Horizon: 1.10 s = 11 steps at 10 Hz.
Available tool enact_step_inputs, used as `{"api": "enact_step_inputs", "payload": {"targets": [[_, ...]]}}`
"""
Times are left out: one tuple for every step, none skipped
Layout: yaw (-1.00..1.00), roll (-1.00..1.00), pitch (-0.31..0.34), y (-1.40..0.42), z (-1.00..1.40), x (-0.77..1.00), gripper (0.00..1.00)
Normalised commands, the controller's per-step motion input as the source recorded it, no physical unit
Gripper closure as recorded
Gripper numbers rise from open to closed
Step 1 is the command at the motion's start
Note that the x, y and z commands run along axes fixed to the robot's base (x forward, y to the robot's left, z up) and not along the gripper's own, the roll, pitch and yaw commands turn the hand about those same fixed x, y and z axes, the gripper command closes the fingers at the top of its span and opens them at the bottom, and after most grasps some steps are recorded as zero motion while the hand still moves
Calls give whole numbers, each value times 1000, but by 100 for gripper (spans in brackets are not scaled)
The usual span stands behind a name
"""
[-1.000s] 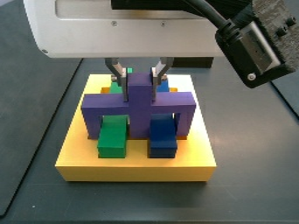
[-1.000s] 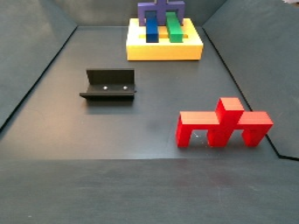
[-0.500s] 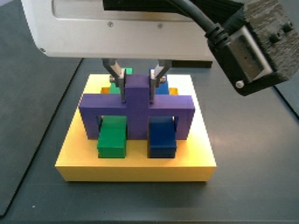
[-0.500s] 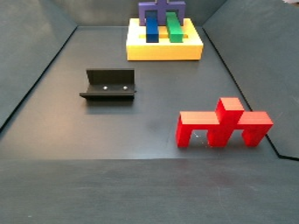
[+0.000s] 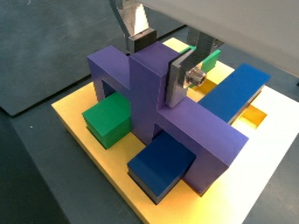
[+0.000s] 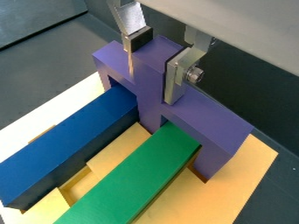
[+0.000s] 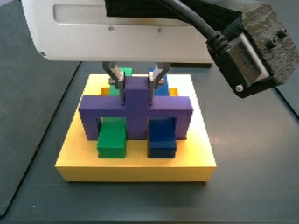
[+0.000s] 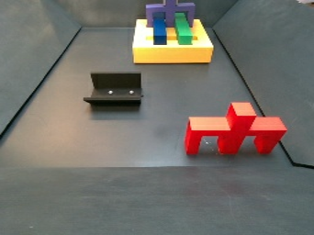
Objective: Pick up the purple object. Move up. Place the purple object on the fixture. Regrasp the purple object. Move to above the board. Insert the purple object.
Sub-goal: Insert the purple object.
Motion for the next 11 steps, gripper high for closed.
{"api": "enact_step_inputs", "payload": {"targets": [[31, 0, -101, -51, -657, 189, 100], [0, 0, -109, 0, -720, 137, 100], [-29, 0, -87, 0, -806, 226, 100], [-49, -11, -103, 0, -703, 91, 100], [-31, -6, -116, 0, -660, 29, 100], [-71, 0, -107, -6, -640, 49, 100], [-89, -27, -131, -17, -631, 11, 100], [60, -34, -171, -86, -523, -194, 100], [200, 13, -179, -103, -374, -229, 100], [266, 109, -133, -111, -369, -126, 100], [266, 174, -93, -123, -334, -80, 100]]}}
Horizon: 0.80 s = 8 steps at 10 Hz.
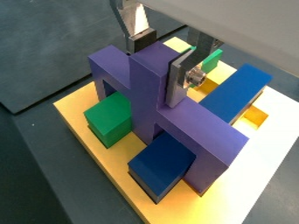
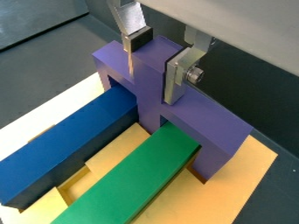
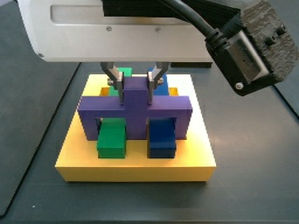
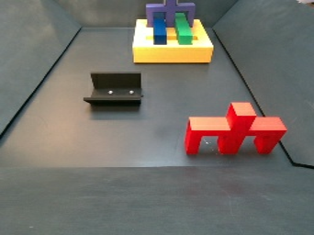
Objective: Pick up the purple object. Move up. Place the purple object on the fixture. Regrasp the purple object. Move to above the board. Insert the purple object.
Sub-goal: Insert the purple object.
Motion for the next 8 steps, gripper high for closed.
{"api": "enact_step_inputs", "payload": {"targets": [[43, 187, -47, -137, -291, 0, 100], [0, 181, -16, -149, -311, 71, 100], [0, 180, -70, -160, -406, 94, 100], [0, 213, -84, -211, -429, 243, 100], [-94, 231, 0, -211, -423, 506, 100], [-237, 240, 17, -194, -389, 469, 100], [-217, 274, 59, -143, -291, 243, 100], [-137, 266, 66, -74, -249, 91, 100]]}}
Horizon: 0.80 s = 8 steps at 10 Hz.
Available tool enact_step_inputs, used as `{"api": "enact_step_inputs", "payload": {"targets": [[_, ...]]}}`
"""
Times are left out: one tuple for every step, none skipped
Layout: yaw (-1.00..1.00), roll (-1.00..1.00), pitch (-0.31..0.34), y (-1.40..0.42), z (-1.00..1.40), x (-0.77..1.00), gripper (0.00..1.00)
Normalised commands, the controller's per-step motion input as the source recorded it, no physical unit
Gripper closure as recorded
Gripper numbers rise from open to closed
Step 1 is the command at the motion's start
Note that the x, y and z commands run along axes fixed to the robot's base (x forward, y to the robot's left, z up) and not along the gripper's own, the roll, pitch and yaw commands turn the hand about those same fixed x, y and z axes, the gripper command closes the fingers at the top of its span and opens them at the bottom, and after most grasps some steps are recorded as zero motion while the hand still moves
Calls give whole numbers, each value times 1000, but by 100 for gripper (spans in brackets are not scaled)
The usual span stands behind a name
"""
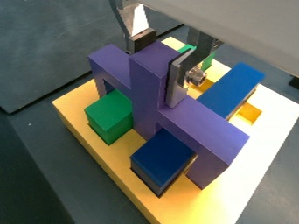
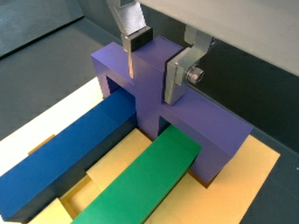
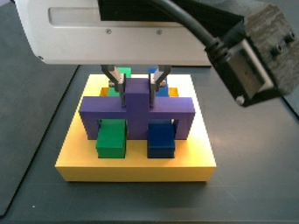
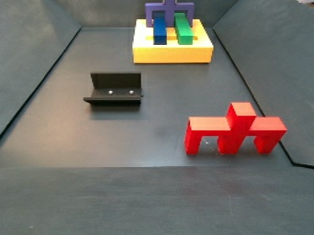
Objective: Pick up the purple object. Move up. Place the purple object on the fixture. Regrasp the purple object. Move to above the board. Insert the purple object.
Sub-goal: Insert the purple object.
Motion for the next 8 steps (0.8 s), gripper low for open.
{"api": "enact_step_inputs", "payload": {"targets": [[-114, 190, 0, 0, -414, 0, 100], [-17, 84, 0, 26, -409, -17, 100], [0, 0, -6, 29, -320, -49, 100], [0, 0, -71, 0, -497, -40, 100], [0, -33, -170, 0, -766, -103, 100], [0, -76, -170, 0, -814, -51, 100], [0, 0, -47, 0, -317, 0, 100], [0, 0, 0, 0, 0, 0, 100]]}}
